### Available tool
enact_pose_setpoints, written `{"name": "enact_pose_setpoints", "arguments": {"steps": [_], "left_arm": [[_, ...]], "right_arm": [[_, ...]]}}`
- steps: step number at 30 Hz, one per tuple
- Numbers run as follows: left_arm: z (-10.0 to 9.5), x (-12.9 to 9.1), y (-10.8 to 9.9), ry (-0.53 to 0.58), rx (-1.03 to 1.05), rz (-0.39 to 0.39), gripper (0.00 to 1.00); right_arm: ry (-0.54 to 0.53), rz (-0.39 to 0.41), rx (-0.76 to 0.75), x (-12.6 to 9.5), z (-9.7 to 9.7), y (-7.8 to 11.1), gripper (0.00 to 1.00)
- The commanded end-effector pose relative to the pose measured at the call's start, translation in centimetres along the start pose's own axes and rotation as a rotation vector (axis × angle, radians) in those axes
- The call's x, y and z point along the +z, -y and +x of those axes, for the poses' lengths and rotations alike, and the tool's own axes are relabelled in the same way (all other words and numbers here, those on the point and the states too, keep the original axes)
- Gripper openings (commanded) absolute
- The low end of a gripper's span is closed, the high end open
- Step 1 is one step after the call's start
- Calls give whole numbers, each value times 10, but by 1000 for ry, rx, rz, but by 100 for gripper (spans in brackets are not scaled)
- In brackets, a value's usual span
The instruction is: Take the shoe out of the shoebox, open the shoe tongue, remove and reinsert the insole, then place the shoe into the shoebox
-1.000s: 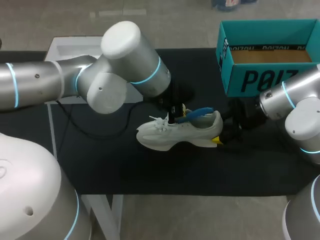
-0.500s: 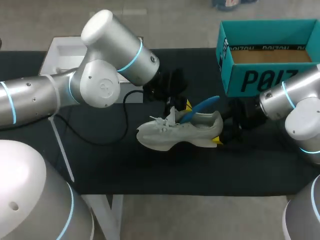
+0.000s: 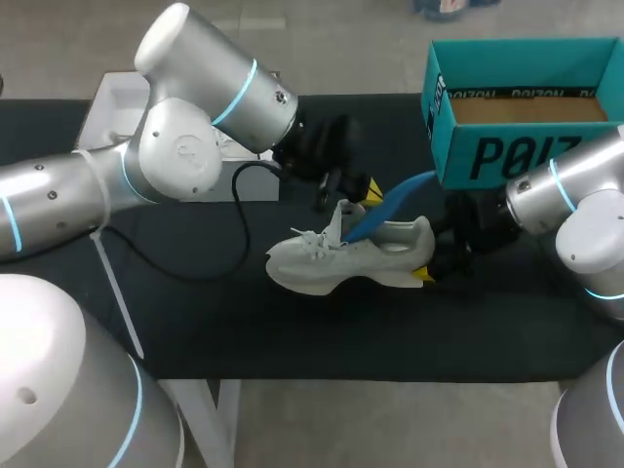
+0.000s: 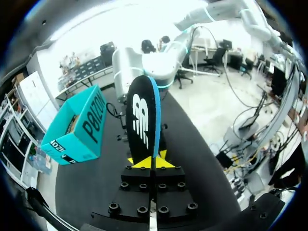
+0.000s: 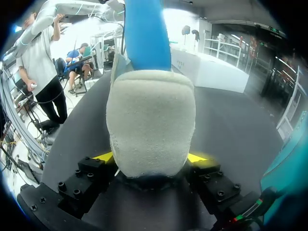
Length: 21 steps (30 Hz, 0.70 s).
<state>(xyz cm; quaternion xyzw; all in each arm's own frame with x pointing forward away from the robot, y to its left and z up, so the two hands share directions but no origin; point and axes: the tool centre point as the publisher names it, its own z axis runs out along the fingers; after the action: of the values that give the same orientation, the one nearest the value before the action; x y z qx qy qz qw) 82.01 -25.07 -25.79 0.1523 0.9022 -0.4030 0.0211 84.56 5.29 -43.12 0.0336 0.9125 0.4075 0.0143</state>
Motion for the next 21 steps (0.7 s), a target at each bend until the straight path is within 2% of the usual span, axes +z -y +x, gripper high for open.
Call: {"name": "enact_pose_setpoints", "arguments": {"steps": [1,12,13,17,21], "left_arm": [[-6,-6,-1,-22,4,-6,0],[-6,-6,-1,-22,4,-6,0],[-5,-15,2,-17,-24,-12,0],[-6,-48,27,-12,-121,93,0],[-1,-66,50,-62,-198,132,0]], "right_arm": [[3,5,0,7,3,3,0],[3,5,0,7,3,3,0],[3,5,0,7,3,3,0],[3,5,0,7,3,3,0],[3,5,0,7,3,3,0]]}}
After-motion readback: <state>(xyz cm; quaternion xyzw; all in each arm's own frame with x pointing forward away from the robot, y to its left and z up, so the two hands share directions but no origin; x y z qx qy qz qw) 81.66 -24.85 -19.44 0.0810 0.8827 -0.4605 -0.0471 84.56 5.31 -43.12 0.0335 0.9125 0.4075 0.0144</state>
